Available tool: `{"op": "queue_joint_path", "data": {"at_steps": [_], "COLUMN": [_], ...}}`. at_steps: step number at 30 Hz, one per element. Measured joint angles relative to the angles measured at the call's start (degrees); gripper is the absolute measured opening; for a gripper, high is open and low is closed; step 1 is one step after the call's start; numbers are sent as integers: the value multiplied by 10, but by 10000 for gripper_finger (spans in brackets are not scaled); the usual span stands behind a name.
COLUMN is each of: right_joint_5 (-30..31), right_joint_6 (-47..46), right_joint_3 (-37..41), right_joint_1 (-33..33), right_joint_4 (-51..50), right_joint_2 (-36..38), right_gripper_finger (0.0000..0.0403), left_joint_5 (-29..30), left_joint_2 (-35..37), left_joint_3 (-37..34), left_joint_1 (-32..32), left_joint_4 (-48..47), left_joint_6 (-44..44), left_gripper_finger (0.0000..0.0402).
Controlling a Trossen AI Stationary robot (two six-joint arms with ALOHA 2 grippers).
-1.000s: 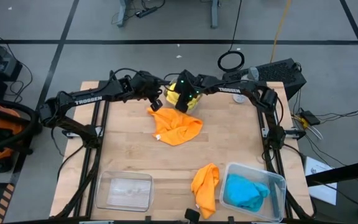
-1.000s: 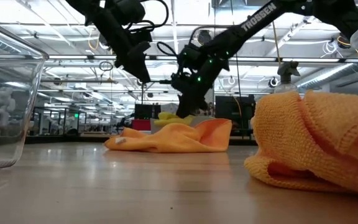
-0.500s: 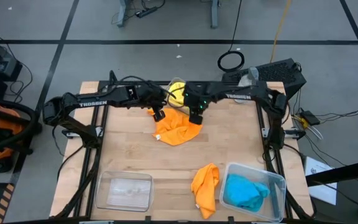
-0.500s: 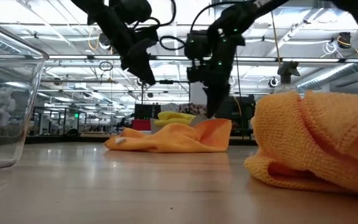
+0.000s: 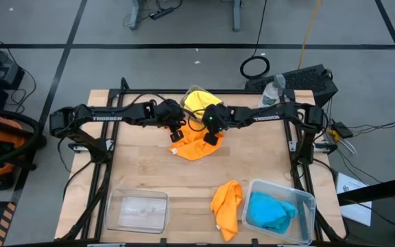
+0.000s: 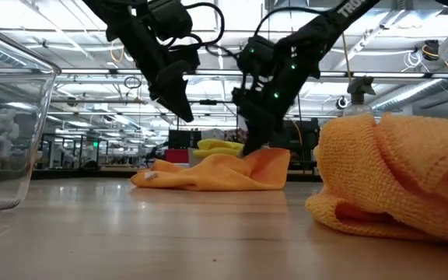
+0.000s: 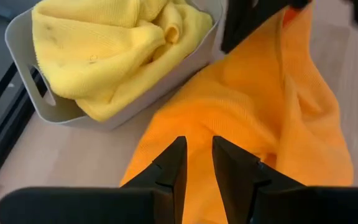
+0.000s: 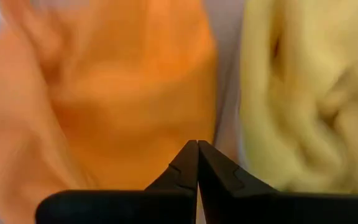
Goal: Sort microfiber towel by color & place in baskets
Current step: Adjust the gray bin
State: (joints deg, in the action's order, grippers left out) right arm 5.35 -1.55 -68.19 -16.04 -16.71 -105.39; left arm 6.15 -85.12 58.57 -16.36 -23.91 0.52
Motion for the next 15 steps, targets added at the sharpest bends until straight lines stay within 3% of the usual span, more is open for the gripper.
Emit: {"op": "queue_joint_path", "data": {"at_steps": [5, 15], "right_joint_5": [54, 67], "right_joint_6": [-8, 12], "right_joint_3": [-1, 0], "right_joint_1": [-1, -48], "right_joint_4": [-1, -16], "right_joint_2": [-12, -12], "right_gripper_finger": [0, 0], "left_joint_5": [1, 1], "left_joint_2": [0, 0], "left_joint_3": [0, 0], "left_joint_1": [6, 17], "left_joint_4": [2, 6], "left_joint_6": [6, 6], "left_gripper_finger": [83, 83]}}
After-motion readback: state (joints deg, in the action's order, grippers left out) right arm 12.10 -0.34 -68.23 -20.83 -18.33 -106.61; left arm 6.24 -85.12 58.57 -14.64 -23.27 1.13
